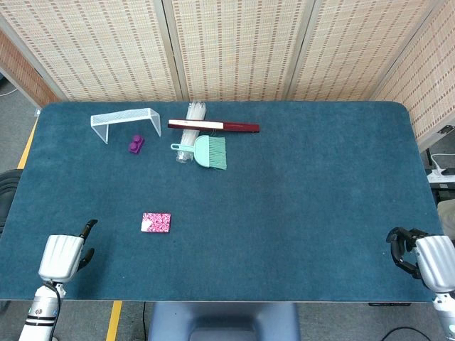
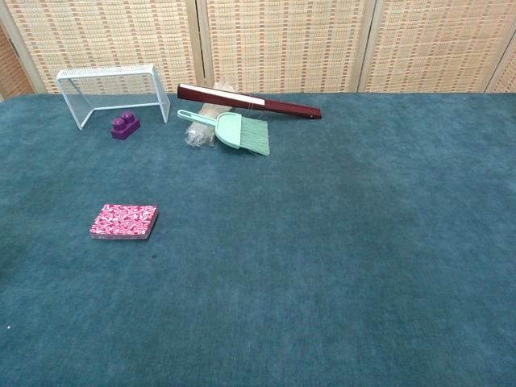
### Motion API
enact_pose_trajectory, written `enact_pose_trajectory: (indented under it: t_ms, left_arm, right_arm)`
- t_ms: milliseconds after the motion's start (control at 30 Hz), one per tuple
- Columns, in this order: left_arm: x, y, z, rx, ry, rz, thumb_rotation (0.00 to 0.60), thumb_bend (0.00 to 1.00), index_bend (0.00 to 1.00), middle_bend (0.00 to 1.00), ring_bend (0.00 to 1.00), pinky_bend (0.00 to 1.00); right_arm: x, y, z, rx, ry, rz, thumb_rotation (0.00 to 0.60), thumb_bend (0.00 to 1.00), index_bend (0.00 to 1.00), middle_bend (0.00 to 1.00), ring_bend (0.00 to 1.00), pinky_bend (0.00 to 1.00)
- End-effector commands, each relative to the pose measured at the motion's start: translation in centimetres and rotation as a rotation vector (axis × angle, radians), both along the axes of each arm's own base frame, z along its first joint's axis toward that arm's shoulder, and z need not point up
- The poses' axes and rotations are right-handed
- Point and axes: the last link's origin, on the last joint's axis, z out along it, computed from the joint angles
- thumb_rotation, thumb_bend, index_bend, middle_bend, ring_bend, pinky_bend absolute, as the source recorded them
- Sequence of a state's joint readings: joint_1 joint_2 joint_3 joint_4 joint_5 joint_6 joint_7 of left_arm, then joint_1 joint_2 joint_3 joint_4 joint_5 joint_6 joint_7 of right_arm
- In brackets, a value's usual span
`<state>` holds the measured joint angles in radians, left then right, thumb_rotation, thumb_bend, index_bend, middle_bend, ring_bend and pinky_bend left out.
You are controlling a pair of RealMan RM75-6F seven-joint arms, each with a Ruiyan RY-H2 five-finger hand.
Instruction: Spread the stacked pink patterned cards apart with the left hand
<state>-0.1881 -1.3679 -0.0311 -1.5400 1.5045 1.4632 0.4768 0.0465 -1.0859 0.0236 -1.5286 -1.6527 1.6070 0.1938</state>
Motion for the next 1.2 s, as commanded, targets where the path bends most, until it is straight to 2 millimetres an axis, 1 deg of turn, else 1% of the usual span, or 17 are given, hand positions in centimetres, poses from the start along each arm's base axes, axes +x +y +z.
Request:
enact_pose_trajectory:
  t_ms: [33,233,333,400,467,533,600,767,833,967,1200]
  left_arm:
    - [0.1,0.0,0.0,0.004,-0.002,-0.002,0.6,0.26,0.24,0.93,1.0,1.0]
    - [0.5,-0.1,0.1,0.011,-0.012,-0.011,0.6,0.26,0.24,0.94,1.0,1.0]
    - [0.9,0.2,-0.3,-0.018,-0.01,-0.029,0.6,0.27,0.22,0.94,1.0,1.0]
    - [1.3,0.8,-0.7,-0.066,-0.024,-0.035,0.6,0.28,0.19,0.92,1.0,1.0]
    - [1.8,1.5,-1.4,-0.119,-0.045,-0.038,0.6,0.28,0.2,0.94,1.0,1.0]
    - [2.3,2.2,-1.9,-0.157,-0.04,-0.04,0.6,0.29,0.24,0.99,1.0,1.0]
    - [3.1,2.9,-2.6,-0.21,-0.036,-0.035,0.6,0.29,0.27,1.0,1.0,1.0]
    - [5.3,4.4,-3.9,-0.327,0.024,0.017,0.6,0.3,0.24,1.0,1.0,1.0]
    - [6.2,5.0,-4.5,-0.346,0.043,0.034,0.6,0.32,0.23,1.0,1.0,1.0]
    - [7.5,6.4,-5.8,-0.333,0.06,0.069,0.6,0.32,0.21,1.0,1.0,1.0]
    - [8.8,7.7,-8.1,-0.256,0.013,0.204,0.6,0.35,0.19,1.0,1.0,1.0]
  right_arm:
    - [0.0,0.1,0.0,0.001,0.0,0.002,0.6,0.55,0.79,0.73,0.67,0.93]
    - [0.1,0.2,-0.2,0.009,0.004,0.005,0.6,0.55,0.79,0.73,0.67,0.93]
    - [0.1,0.1,-0.2,0.004,0.002,0.006,0.6,0.55,0.79,0.73,0.67,0.93]
    - [0.0,-0.1,-0.3,0.004,0.005,0.001,0.6,0.55,0.79,0.73,0.67,0.93]
    - [0.0,-0.3,-0.5,0.012,0.011,-0.006,0.6,0.55,0.79,0.73,0.67,0.93]
    - [0.0,-0.4,-0.6,0.023,0.016,-0.008,0.6,0.55,0.79,0.73,0.67,0.93]
    - [0.0,-0.4,-0.6,0.031,0.019,-0.007,0.6,0.55,0.79,0.73,0.67,0.93]
    - [0.0,-0.2,-0.4,0.031,0.013,0.002,0.6,0.55,0.79,0.73,0.67,0.93]
    - [0.0,-0.1,-0.3,0.028,0.009,0.004,0.6,0.55,0.79,0.73,0.67,0.93]
    - [0.0,-0.1,0.0,0.02,0.001,0.006,0.6,0.55,0.79,0.73,0.67,0.93]
    - [-0.1,-0.1,0.1,0.025,-0.001,0.004,0.6,0.55,0.79,0.73,0.67,0.93]
